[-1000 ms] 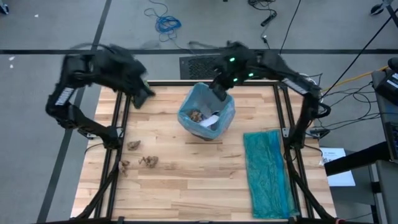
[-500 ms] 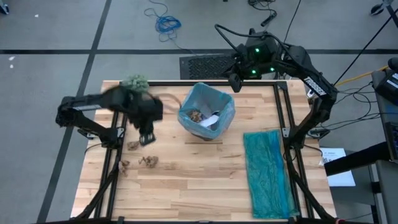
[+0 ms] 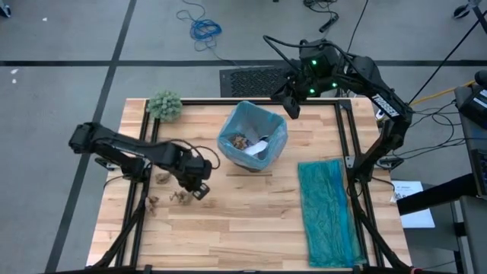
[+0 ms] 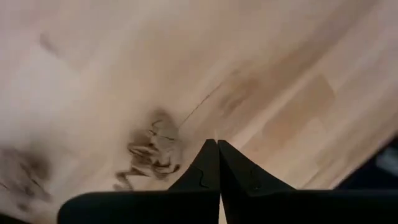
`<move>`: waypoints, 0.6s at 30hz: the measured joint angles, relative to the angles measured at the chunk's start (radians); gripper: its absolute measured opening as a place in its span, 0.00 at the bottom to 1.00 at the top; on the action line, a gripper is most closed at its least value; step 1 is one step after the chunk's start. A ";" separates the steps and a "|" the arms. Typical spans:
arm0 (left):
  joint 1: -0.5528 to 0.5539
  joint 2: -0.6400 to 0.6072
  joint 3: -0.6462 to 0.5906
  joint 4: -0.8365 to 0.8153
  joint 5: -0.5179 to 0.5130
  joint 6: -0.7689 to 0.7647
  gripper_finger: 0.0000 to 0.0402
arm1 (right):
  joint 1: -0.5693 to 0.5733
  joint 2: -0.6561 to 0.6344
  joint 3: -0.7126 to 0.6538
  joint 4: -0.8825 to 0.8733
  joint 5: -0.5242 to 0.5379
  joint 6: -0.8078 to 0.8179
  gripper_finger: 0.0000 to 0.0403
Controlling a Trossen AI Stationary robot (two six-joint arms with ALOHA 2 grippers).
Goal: Place trash/remove bag and relplace
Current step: Put the brown paper into the trash bin
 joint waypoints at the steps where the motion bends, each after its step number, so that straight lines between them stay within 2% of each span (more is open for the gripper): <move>1: -0.005 0.007 -0.016 0.002 -0.003 -0.053 0.00 | 0.000 0.000 0.000 -0.003 0.000 -0.001 0.00; 4: -0.018 0.044 -0.052 0.000 -0.018 -0.151 0.00 | 0.000 0.000 0.000 -0.007 0.000 -0.002 0.00; 8: -0.036 0.099 -0.096 0.008 -0.017 -0.200 0.04 | 0.000 0.000 0.000 -0.009 0.000 0.005 0.00; 13: -0.059 0.163 -0.101 0.022 0.050 -0.201 0.19 | 0.001 -0.002 0.000 -0.008 -0.001 0.091 0.00; 18: -0.087 0.221 -0.101 0.056 0.036 -0.221 0.34 | 0.031 -0.005 0.000 0.001 0.001 0.095 0.00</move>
